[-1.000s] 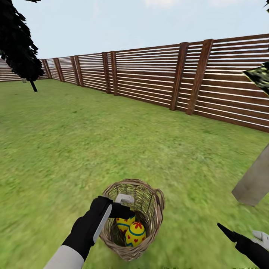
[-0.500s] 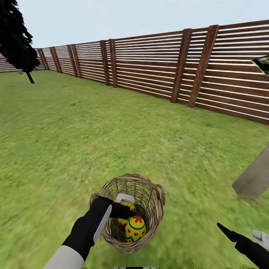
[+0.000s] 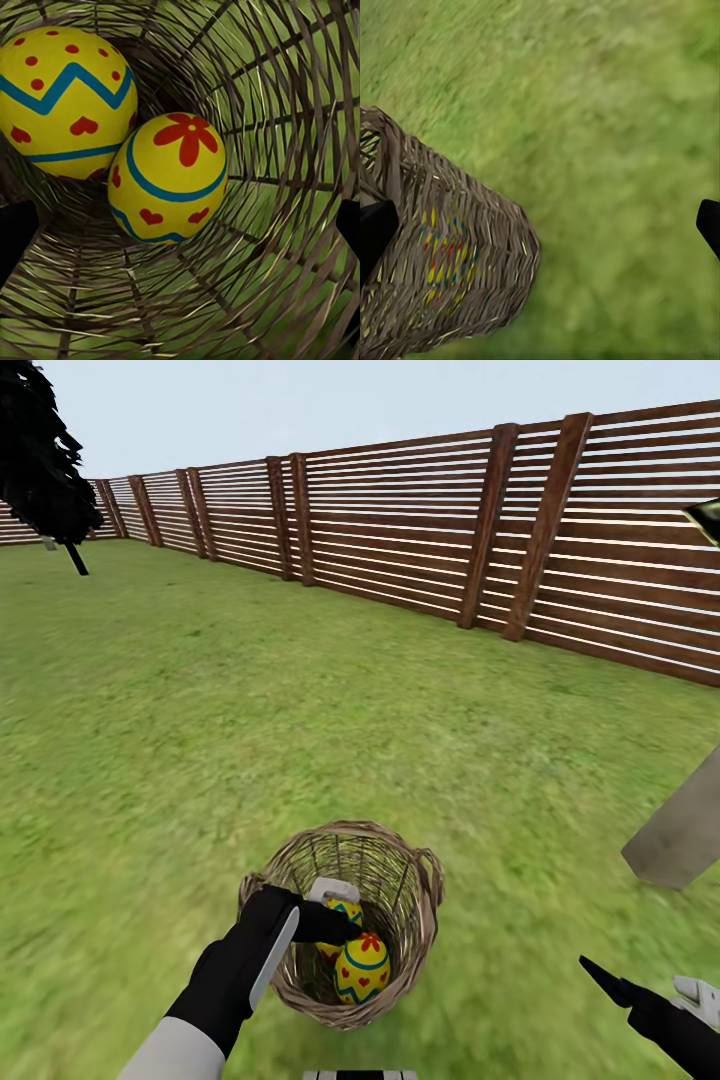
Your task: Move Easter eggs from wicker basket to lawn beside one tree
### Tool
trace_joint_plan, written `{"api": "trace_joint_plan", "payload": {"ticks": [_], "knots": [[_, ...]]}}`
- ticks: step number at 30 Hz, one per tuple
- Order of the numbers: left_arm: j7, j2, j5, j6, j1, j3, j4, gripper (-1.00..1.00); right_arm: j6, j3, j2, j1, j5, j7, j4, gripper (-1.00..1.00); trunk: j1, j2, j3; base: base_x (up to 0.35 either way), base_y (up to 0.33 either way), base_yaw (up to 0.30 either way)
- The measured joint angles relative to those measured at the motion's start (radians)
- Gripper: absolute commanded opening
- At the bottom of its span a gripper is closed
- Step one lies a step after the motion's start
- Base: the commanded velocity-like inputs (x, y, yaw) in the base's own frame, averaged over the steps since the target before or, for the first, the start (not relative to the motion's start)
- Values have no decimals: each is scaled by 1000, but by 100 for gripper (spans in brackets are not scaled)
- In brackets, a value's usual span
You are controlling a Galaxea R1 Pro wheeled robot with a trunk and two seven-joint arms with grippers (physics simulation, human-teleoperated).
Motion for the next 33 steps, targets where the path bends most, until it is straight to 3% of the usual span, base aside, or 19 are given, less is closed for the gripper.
{"api": "trace_joint_plan", "payload": {"ticks": [19,24,28,33], "knots": [[9,-3,-1,7,-8,8,-9,100,0,3,0,0,1,-1,0,100,0,0,0,0,0,0],[53,-4,-3,89,-97,11,-9,100,0,4,0,0,1,-2,1,100,0,0,0,0,0,0],[91,-8,-1,95,-138,12,8,100,0,5,0,0,2,-2,1,100,2,-1,-15,0,0,0],[107,-10,5,95,-217,14,131,100,0,3,0,0,1,-1,1,100,4,-2,-35,0,0,0]]}}
